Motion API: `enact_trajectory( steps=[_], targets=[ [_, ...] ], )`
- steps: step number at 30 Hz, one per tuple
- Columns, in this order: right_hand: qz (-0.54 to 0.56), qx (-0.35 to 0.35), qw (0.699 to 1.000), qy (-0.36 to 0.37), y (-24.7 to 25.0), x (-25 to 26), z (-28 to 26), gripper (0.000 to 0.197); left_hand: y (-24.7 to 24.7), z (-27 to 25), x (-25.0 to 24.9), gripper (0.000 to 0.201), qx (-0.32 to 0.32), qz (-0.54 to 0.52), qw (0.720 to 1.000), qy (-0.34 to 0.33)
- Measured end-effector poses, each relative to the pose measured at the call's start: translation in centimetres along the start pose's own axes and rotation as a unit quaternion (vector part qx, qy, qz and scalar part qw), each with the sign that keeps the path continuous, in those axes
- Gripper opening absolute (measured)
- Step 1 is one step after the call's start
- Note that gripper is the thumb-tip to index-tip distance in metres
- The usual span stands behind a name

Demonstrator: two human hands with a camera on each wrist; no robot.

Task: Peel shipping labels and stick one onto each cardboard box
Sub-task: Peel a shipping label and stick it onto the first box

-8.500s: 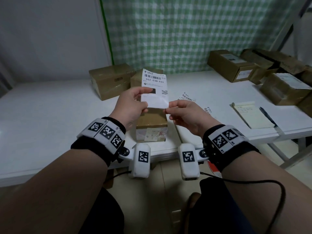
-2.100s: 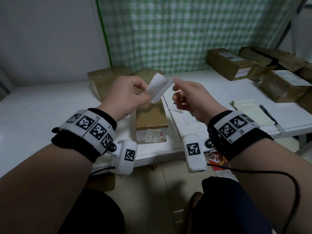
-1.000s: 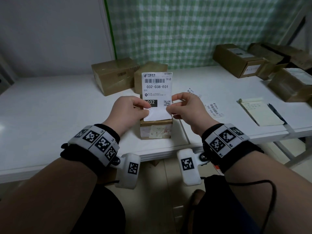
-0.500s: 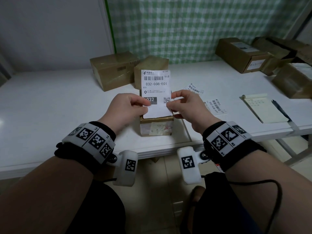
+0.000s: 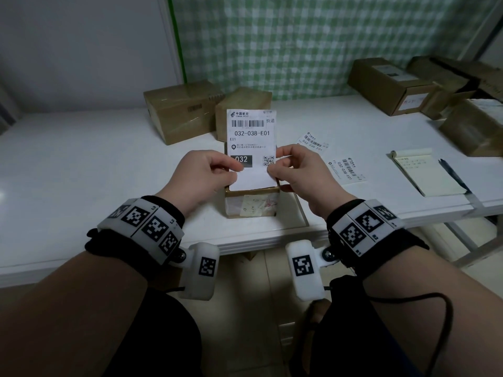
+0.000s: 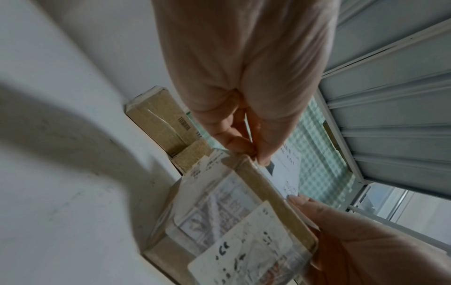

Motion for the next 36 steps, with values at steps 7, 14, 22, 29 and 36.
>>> enact_trajectory(
  steps=[7, 14, 22, 29, 36],
  targets=[
    [-0.008, -0.009, 1.0, 0.007, -0.2, -0.1, -0.1, 0.021, -0.1, 0.0, 0.1, 0.023, -0.011, 0.023, 1.0, -0.014],
    [-0.027, -0.014, 0.999, 0.019, -0.2, 0.0, -0.3, 0.02, -0.2, -0.2, -0.1, 0.023, -0.019, 0.036, 0.999, -0.017],
    [-0.061, -0.042, 0.996, 0.058, -0.1, -0.1, -0.3, 0.022, -0.3, -0.3, -0.3, 0.021, -0.019, 0.075, 0.997, -0.024],
    [-0.083, -0.046, 0.994, 0.058, -0.1, -0.4, -0.4, 0.031, -0.3, 0.0, 0.0, 0.01, -0.017, 0.105, 0.994, -0.024],
    [-0.12, 0.019, 0.993, 0.012, -1.0, -0.6, -0.9, 0.066, -1.2, 0.2, 0.9, 0.029, 0.058, 0.127, 0.99, -0.001]
  ],
)
Point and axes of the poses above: each hand's wrist, its own z-axis towards the middle knuckle, its own y-axis out of the back of the hand, x = y × z, the point moved 4 cm from there along z, towards the middle knuckle, and after that the axes turned 1 degree about -x, right-handed, at the moved point
